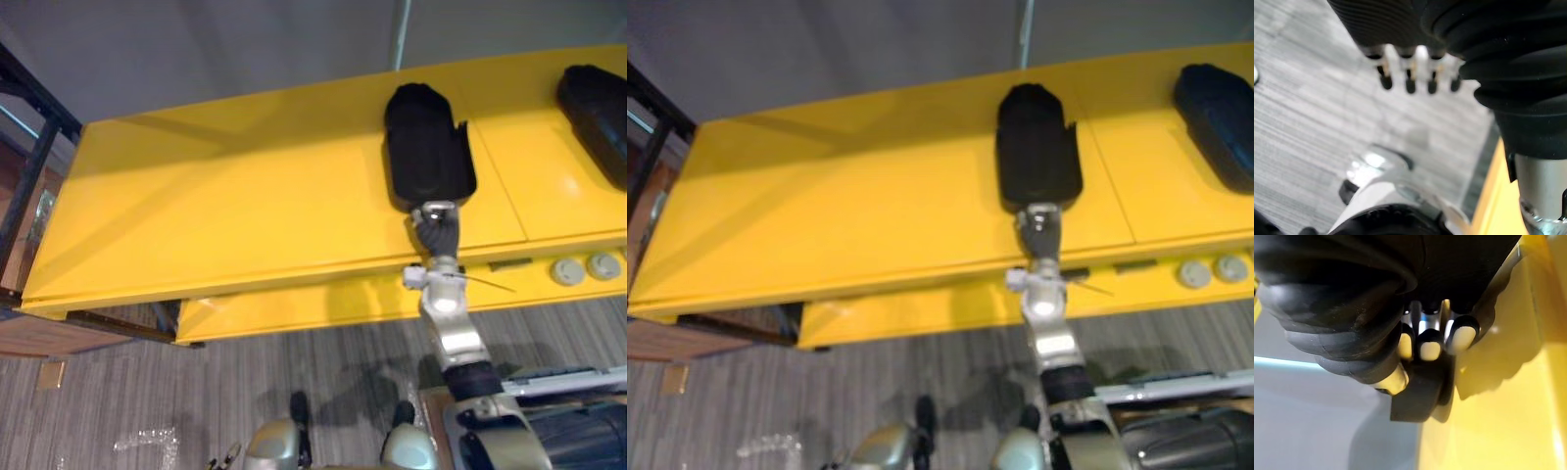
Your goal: Walk over and take plastic housings, then place them on the shelf
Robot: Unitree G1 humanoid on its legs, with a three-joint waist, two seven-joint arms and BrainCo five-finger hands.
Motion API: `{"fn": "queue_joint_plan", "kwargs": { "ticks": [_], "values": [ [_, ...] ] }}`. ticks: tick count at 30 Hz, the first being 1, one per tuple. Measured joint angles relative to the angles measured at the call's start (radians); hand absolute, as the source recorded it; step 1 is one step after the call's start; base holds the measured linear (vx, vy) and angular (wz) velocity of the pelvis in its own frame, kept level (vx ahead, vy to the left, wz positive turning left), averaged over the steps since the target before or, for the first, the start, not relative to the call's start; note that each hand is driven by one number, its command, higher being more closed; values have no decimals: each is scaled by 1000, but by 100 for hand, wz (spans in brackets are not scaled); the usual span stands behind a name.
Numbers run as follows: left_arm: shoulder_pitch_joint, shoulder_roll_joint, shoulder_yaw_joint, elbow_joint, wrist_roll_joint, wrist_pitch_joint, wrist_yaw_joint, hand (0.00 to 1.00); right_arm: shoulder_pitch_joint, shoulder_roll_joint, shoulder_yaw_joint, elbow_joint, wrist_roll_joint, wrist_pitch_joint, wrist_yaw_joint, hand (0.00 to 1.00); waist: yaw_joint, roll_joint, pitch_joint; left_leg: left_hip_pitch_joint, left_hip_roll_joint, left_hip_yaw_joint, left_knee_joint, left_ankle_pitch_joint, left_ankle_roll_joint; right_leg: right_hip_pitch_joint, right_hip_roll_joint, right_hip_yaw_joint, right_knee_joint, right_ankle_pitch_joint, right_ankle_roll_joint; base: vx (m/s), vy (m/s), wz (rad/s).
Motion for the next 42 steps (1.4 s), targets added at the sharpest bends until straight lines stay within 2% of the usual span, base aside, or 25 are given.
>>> {"fn": "queue_joint_plan", "kwargs": {
  "ticks": [9,10,12,15,17,18,19,20,22,23,25,27,28,29,33,34,36,38,42],
  "values": [
    [-1,0,0,-6,1,-2,-1,0,-3,1,1,2,-20,-4,-21,100,0,0,1,2,2,2,-6,2,-3,-2,2,3,-1,0,0,0,0,0],
    [-1,0,0,-6,1,-5,-2,0,-1,2,3,-2,-19,-11,-15,0,0,-1,1,3,4,4,-9,3,-4,-2,4,5,-2,0,0,0,0,0],
    [-1,0,1,-5,2,-7,-7,0,15,2,13,-29,-19,-26,0,0,-2,-4,3,9,7,8,-17,5,-6,-2,9,9,-5,1,-1,5,-5,-10],
    [-1,1,25,8,21,-11,-15,0,84,-5,57,-203,-39,-78,114,0,-4,-21,5,30,20,37,-43,7,-11,2,29,34,-35,13,-8,44,-10,-26],
    [0,5,49,16,54,-19,-18,0,148,-36,92,-361,-37,-118,217,0,-19,-45,-5,60,26,53,-68,7,-12,24,41,41,-60,17,-9,89,-11,-18],
    [0,9,53,16,64,-23,-18,0,161,-46,92,-391,-36,-119,235,0,-24,-53,-10,68,27,55,-74,7,-12,31,44,43,-65,17,-9,104,-7,-9],
    [-1,22,58,15,85,-31,-18,0,194,-64,81,-438,-35,-120,259,0,-33,-77,-26,76,31,58,-76,3,-18,43,51,43,-79,17,-9,108,-9,-10],
    [-6,36,62,15,91,-38,-16,0,237,-74,49,-473,-26,-120,273,0,-35,-103,-44,89,36,70,-83,2,-20,53,58,47,-93,19,-12,112,-6,-14],
    [-16,48,76,15,120,-50,-11,0,304,-76,-16,-510,-6,-120,285,0,-36,-137,-74,111,43,104,-98,-1,-25,53,69,73,-101,20,-14,111,12,-39],
    [-28,57,77,14,127,-51,-2,0,351,-77,-65,-535,4,-120,284,0,-47,-151,-92,124,43,120,-109,-2,-26,54,73,89,-107,22,-16,91,25,-44],
    [-43,72,74,16,129,-50,8,0,410,-79,-117,-553,7,-121,270,0,-67,-161,-112,148,42,154,-119,-5,-30,54,74,111,-106,25,-14,39,30,-46],
    [-61,77,67,16,129,-50,11,0,480,-79,-158,-554,14,-119,247,0,-94,-157,-139,160,40,178,-119,-9,-36,53,74,128,-108,32,-11,12,24,-39],
    [-72,76,59,16,128,-51,15,0,523,-77,-184,-553,16,-116,237,0,-112,-148,-153,171,39,200,-119,-13,-41,52,76,139,-109,37,-11,5,14,-31],
    [-74,77,46,16,129,-51,15,0,543,-77,-193,-553,17,-116,232,0,-114,-141,-158,179,39,212,-119,-15,-44,52,78,151,-109,39,-11,-20,11,-50],
    [-84,70,9,38,131,-40,15,0,667,-47,-244,-549,61,-117,222,0,-156,-105,-192,204,47,272,-119,-30,-49,50,94,199,-116,39,-11,-63,-26,-43],
    [-84,68,-2,47,141,-23,15,0,693,-32,-253,-540,63,-117,224,0,-168,-95,-198,210,52,281,-119,-32,-52,50,100,206,-116,40,-13,-84,-53,-31],
    [-84,59,-2,59,158,-5,15,0,727,-13,-253,-510,89,-121,225,0,-171,-86,-205,218,58,306,-119,-33,-54,44,112,227,-116,44,-18,-93,-56,-35],
    [-81,47,-2,71,154,14,15,0,754,29,-242,-449,123,-154,233,0,-169,-81,-213,228,67,333,-118,-33,-54,37,126,251,-117,51,-22,-81,-57,-35],
    [-83,47,-13,72,161,32,12,0,769,47,-194,-378,121,-202,221,0,-171,-74,-224,228,73,348,-120,-31,-58,35,132,259,-129,60,-28,-59,-59,-12]
  ]
}}
